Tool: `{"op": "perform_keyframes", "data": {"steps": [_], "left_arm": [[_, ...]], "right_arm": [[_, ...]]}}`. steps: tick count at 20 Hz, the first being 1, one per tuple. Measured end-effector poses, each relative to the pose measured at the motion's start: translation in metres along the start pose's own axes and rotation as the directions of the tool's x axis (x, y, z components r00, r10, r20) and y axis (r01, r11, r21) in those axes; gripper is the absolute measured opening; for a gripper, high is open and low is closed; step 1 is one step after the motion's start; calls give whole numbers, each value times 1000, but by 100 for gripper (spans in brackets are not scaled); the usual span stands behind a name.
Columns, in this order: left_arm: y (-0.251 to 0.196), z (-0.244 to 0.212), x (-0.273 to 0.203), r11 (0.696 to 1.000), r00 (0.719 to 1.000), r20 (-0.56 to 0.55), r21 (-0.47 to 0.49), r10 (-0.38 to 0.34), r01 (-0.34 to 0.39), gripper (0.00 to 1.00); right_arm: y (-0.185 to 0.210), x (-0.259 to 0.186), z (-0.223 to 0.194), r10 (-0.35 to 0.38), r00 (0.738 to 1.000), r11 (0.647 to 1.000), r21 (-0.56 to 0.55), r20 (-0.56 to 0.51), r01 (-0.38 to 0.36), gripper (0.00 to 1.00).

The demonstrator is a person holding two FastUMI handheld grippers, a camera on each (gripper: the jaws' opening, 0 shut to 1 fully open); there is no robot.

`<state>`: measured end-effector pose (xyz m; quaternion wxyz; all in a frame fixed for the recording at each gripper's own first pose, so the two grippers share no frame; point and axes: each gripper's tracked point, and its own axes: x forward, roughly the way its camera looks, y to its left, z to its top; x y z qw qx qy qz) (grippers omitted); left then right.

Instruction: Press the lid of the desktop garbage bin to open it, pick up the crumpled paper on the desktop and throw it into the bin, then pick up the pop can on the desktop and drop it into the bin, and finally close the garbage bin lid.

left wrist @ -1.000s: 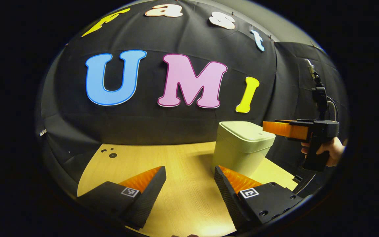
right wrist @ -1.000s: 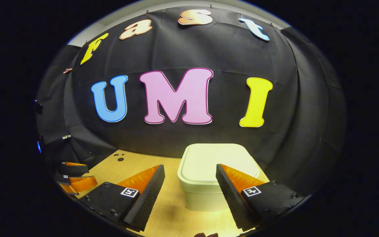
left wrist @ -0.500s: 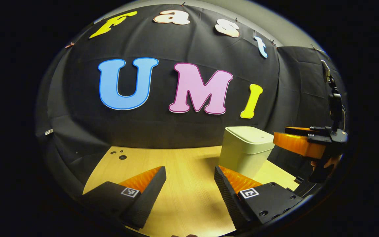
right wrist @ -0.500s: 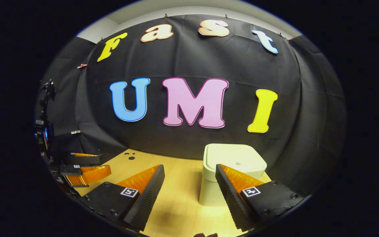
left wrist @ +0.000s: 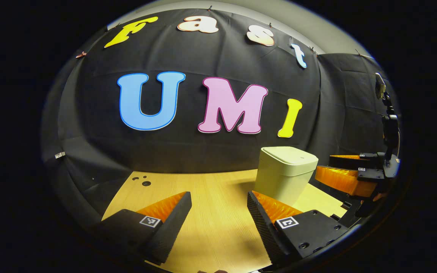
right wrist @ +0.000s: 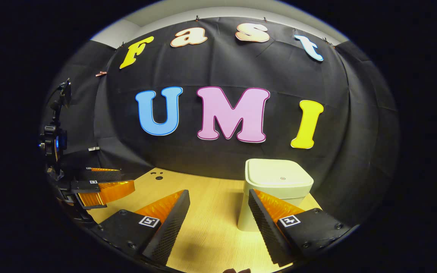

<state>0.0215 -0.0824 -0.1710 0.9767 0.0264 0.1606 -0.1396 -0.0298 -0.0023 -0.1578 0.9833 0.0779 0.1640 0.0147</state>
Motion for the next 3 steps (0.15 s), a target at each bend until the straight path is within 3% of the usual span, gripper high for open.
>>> {"op": "perform_keyframes", "data": {"steps": [3], "left_arm": [[0, 4, -2, 1000, 1000, 5, 8, -8, 7, 95]], "right_arm": [[0, 1, -5, -6, 1000, 1000, 7, -14, 6, 98]]}}
